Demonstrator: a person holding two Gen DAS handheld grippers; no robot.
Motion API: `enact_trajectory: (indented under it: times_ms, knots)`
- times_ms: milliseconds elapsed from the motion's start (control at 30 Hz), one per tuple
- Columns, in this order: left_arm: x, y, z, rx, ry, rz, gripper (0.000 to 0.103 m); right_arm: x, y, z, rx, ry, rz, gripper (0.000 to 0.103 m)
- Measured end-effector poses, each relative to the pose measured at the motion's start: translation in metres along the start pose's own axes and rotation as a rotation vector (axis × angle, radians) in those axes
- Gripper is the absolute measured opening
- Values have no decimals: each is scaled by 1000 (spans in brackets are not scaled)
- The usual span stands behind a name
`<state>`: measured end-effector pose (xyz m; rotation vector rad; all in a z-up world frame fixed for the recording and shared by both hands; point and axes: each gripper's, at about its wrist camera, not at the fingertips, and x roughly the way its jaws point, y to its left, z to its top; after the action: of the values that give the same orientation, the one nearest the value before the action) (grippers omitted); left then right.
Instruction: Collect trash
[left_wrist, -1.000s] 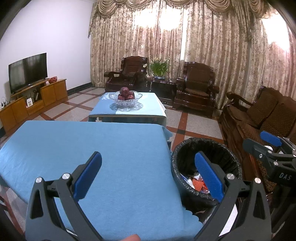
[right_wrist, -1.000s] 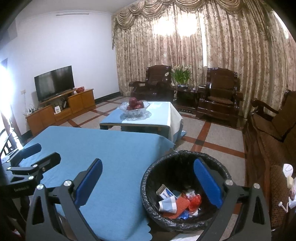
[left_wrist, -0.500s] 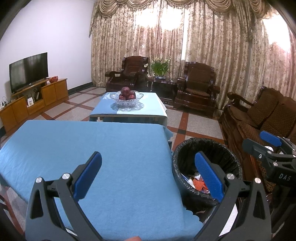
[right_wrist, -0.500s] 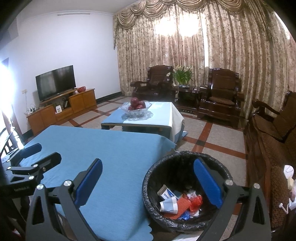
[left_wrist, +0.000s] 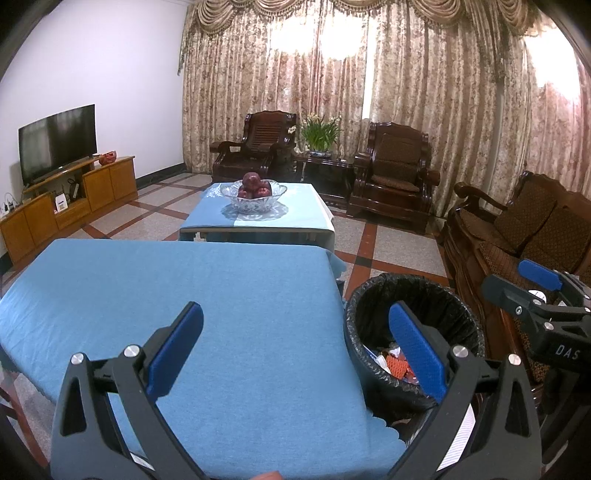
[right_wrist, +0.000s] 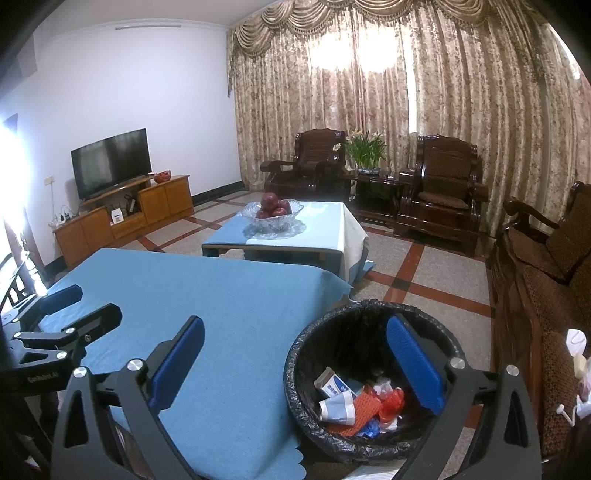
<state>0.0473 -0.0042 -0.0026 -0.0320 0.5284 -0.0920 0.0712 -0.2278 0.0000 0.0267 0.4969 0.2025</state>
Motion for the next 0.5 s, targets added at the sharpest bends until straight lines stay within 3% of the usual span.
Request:
enact_trajectory:
  times_ms: [500]
  knots:
    - [0, 0, 0, 1, -1, 0, 98, 0, 0, 0, 1, 1, 1, 97]
